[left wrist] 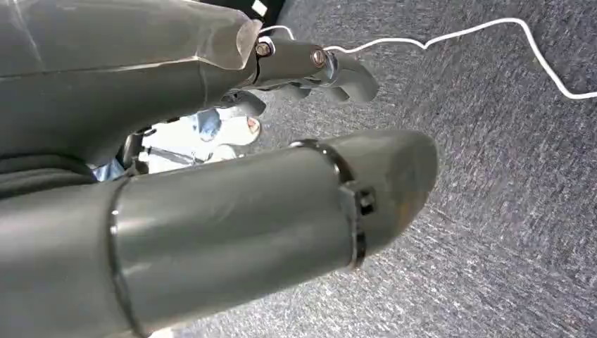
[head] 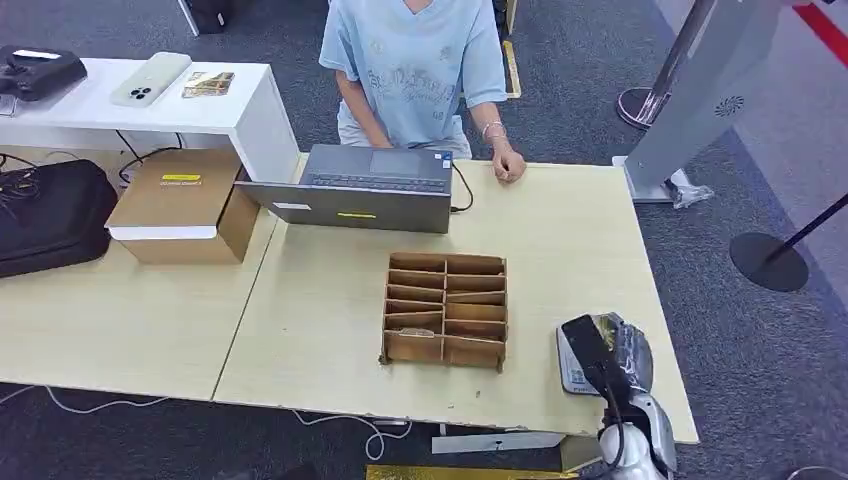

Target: Pass the card to the sensor for recognition and then transmit it.

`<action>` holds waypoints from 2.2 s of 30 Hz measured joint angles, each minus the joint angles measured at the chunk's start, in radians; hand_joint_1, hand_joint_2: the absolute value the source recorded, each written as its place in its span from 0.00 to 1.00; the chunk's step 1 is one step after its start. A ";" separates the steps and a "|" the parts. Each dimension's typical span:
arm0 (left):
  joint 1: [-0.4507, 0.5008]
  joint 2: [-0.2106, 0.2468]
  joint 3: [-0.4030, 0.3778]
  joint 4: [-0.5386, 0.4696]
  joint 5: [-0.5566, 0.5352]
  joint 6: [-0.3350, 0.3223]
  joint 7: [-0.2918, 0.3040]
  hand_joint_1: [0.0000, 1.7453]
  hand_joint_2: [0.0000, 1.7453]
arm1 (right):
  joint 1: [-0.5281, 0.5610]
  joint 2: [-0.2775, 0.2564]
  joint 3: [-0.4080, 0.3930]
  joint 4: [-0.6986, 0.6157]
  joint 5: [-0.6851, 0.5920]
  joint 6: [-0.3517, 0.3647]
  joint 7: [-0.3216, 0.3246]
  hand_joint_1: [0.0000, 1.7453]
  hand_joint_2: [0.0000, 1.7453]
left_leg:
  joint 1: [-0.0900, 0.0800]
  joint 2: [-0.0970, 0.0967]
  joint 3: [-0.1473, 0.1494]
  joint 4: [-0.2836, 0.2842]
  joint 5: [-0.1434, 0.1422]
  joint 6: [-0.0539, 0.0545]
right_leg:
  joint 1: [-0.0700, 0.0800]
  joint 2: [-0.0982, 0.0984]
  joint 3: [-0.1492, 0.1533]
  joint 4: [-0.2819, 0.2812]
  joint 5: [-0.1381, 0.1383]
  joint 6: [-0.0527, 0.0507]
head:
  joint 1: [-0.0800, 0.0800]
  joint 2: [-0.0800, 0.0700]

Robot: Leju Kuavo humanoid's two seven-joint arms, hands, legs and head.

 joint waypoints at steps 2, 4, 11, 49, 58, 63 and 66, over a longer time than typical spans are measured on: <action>0.000 0.000 -0.005 0.000 -0.006 0.000 -0.002 0.00 0.00 | 0.000 0.000 0.003 -0.005 0.013 -0.004 0.001 1.00 1.00 | 0.000 0.000 0.000 0.000 0.000 0.000 | 0.000 0.000 0.000 0.000 0.000 0.000 | 0.000 0.000; 0.000 0.000 -0.007 0.000 -0.011 0.000 -0.008 0.00 0.00 | 0.002 0.000 0.006 -0.008 0.021 -0.009 0.003 1.00 1.00 | 0.000 0.000 0.000 0.000 0.000 0.000 | 0.000 0.000 0.000 0.000 0.000 0.000 | 0.000 0.000; 0.000 0.004 -0.024 0.000 -0.025 0.000 -0.020 0.00 0.00 | 0.012 0.000 0.010 -0.024 0.061 -0.015 0.009 1.00 1.00 | 0.000 0.000 0.000 0.000 0.000 0.000 | 0.000 0.000 0.000 0.000 0.000 0.000 | 0.000 0.000; -0.002 0.021 -0.118 0.000 -0.035 -0.005 -0.084 0.00 0.00 | -0.034 0.002 0.089 0.073 0.329 0.011 0.084 1.00 1.00 | 0.000 0.000 0.001 0.000 0.000 0.000 | 0.000 0.000 0.001 0.000 0.000 0.000 | 0.000 0.000; -0.001 0.028 -0.146 0.000 -0.035 -0.005 -0.091 0.00 0.00 | -0.051 0.002 0.100 0.107 0.345 0.021 0.101 1.00 1.00 | 0.000 0.000 0.001 0.000 0.000 0.000 | 0.000 0.000 0.001 -0.001 0.000 0.000 | 0.000 0.000; 0.000 0.032 -0.158 0.000 -0.035 -0.005 -0.095 0.00 0.00 | -0.054 0.002 0.100 0.109 0.343 0.016 0.104 1.00 1.00 | 0.000 0.000 0.001 0.000 0.000 0.000 | 0.000 0.000 0.002 -0.001 0.000 0.000 | 0.000 0.000; 0.000 0.034 -0.171 0.000 -0.035 -0.004 -0.100 0.00 0.00 | -0.054 0.002 0.100 0.109 0.310 0.007 0.084 1.00 1.00 | 0.000 0.000 0.001 0.000 0.000 0.000 | 0.000 0.000 0.002 0.000 0.000 0.000 | 0.000 0.000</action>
